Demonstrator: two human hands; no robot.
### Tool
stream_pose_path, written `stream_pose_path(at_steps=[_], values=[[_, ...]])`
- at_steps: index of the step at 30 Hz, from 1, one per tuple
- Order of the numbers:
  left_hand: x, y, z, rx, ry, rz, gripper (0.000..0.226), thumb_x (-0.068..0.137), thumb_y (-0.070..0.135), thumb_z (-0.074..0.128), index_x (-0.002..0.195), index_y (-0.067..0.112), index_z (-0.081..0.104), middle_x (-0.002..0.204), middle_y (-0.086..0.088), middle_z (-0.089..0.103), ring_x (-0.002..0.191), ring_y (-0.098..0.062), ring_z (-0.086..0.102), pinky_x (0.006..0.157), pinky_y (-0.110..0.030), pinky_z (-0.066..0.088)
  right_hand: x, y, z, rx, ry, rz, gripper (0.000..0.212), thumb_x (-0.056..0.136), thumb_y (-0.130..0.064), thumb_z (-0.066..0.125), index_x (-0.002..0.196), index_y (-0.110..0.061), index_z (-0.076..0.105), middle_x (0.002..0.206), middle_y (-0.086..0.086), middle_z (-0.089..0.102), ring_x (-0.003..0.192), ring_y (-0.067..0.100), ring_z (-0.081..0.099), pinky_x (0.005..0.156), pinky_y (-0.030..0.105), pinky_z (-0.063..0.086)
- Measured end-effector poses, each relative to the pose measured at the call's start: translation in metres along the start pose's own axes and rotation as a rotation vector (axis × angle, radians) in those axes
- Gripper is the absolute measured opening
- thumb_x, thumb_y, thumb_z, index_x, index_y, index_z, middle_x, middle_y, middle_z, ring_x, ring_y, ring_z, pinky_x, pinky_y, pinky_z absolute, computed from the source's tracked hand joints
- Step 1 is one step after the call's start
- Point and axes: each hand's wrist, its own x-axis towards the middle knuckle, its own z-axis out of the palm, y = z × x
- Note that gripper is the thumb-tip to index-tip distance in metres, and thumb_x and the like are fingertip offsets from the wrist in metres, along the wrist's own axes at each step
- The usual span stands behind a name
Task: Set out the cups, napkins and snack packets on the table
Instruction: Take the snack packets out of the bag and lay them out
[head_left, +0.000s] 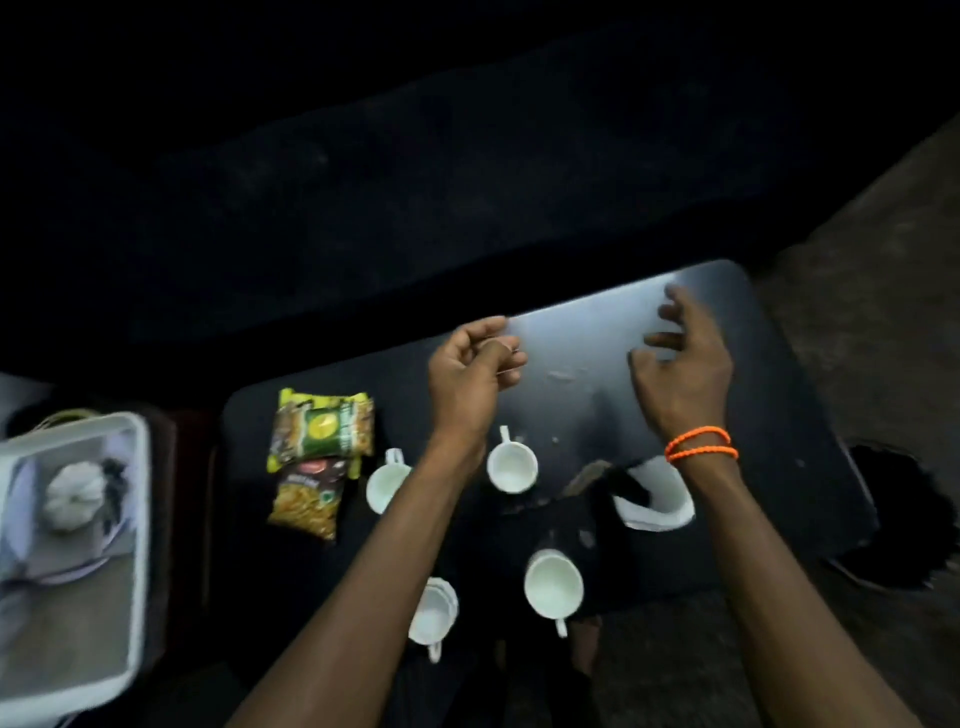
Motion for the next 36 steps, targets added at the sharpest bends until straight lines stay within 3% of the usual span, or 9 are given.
stream_pose_path(at_steps=[7, 11, 17, 20, 23, 26, 29, 32, 36], values=[[0.03, -0.025, -0.176, 0.07, 0.474, -0.081, 0.016, 0.093, 0.01, 0.067, 0.103, 0.02, 0.075, 0.088, 0.0, 0.077, 0.081, -0.017, 0.074, 0.065, -0.031, 0.057, -0.065, -0.057, 0.157, -0.108, -0.481, -0.11, 0.054, 0.077, 0.002, 0.072, 0.13, -0.009, 0.068, 0.119, 0.014, 0.072, 0.1, 0.031, 0.07, 0.092, 0.04, 0.057], [0.035, -0.051, -0.236, 0.233, 0.727, -0.221, 0.028, 0.092, 0.021, 0.068, 0.119, 0.013, 0.071, 0.113, -0.004, 0.076, 0.087, -0.016, 0.069, 0.072, -0.031, 0.053, -0.1, -0.065, 0.236, -0.335, -0.808, -0.309, 0.054, 0.08, -0.014, 0.08, 0.133, -0.013, 0.067, 0.129, 0.015, 0.069, 0.122, 0.036, 0.061, 0.104, 0.044, 0.051], [0.06, -0.064, -0.265, 0.342, 0.452, -0.352, 0.041, 0.099, 0.038, 0.066, 0.126, 0.008, 0.072, 0.124, -0.013, 0.074, 0.111, -0.032, 0.071, 0.1, -0.05, 0.058, -0.12, -0.054, 0.309, -0.679, -1.039, -0.545, 0.094, 0.078, -0.033, 0.085, 0.157, -0.028, 0.036, 0.156, 0.009, 0.049, 0.145, 0.034, 0.039, 0.113, 0.052, 0.033], [0.072, -0.064, -0.266, 0.326, 0.428, -0.3, 0.028, 0.098, 0.03, 0.07, 0.118, 0.011, 0.076, 0.122, -0.007, 0.076, 0.111, -0.026, 0.071, 0.101, -0.045, 0.058, -0.122, -0.047, 0.318, -0.653, -0.976, -0.526, 0.084, 0.08, -0.032, 0.081, 0.154, -0.023, 0.041, 0.144, 0.014, 0.058, 0.135, 0.037, 0.048, 0.107, 0.048, 0.036], [0.081, -0.059, -0.256, 0.327, 0.394, -0.213, 0.013, 0.097, 0.018, 0.07, 0.108, 0.015, 0.077, 0.113, 0.005, 0.073, 0.105, -0.017, 0.068, 0.086, -0.028, 0.055, -0.117, -0.047, 0.31, -0.576, -0.884, -0.435, 0.08, 0.075, -0.028, 0.082, 0.148, -0.023, 0.048, 0.133, 0.013, 0.062, 0.126, 0.037, 0.053, 0.102, 0.045, 0.037], [0.099, -0.05, -0.234, 0.408, 0.307, -0.065, 0.015, 0.099, 0.022, 0.069, 0.111, 0.019, 0.077, 0.098, 0.011, 0.072, 0.092, -0.005, 0.066, 0.085, -0.03, 0.057, -0.1, -0.049, 0.291, -0.494, -0.663, -0.306, 0.08, 0.066, -0.024, 0.081, 0.142, -0.022, 0.055, 0.124, 0.012, 0.064, 0.117, 0.037, 0.057, 0.098, 0.046, 0.043], [0.125, -0.043, -0.203, 0.58, 0.165, 0.073, 0.019, 0.098, 0.024, 0.067, 0.115, 0.021, 0.076, 0.106, 0.002, 0.071, 0.094, -0.012, 0.066, 0.088, -0.033, 0.056, -0.079, -0.044, 0.271, -0.534, -0.517, -0.19, 0.081, 0.066, -0.032, 0.084, 0.14, -0.018, 0.055, 0.122, 0.013, 0.064, 0.113, 0.037, 0.059, 0.097, 0.045, 0.046], [0.144, -0.047, -0.184, 0.791, 0.008, 0.118, 0.027, 0.099, 0.022, 0.066, 0.125, 0.019, 0.072, 0.121, -0.008, 0.064, 0.112, -0.025, 0.064, 0.096, -0.041, 0.055, -0.062, -0.031, 0.253, -0.589, -0.584, -0.046, 0.087, 0.068, -0.05, 0.089, 0.14, -0.02, 0.052, 0.119, 0.014, 0.064, 0.107, 0.035, 0.064, 0.095, 0.046, 0.053], [0.154, -0.058, -0.178, 0.855, -0.237, 0.073, 0.046, 0.093, 0.023, 0.077, 0.138, 0.022, 0.068, 0.132, -0.009, 0.061, 0.123, -0.027, 0.062, 0.107, -0.043, 0.051, -0.041, -0.015, 0.24, -0.481, -0.562, -0.03, 0.072, 0.076, -0.03, 0.089, 0.14, -0.02, 0.058, 0.118, 0.015, 0.063, 0.091, 0.022, 0.06, 0.092, 0.042, 0.057]])
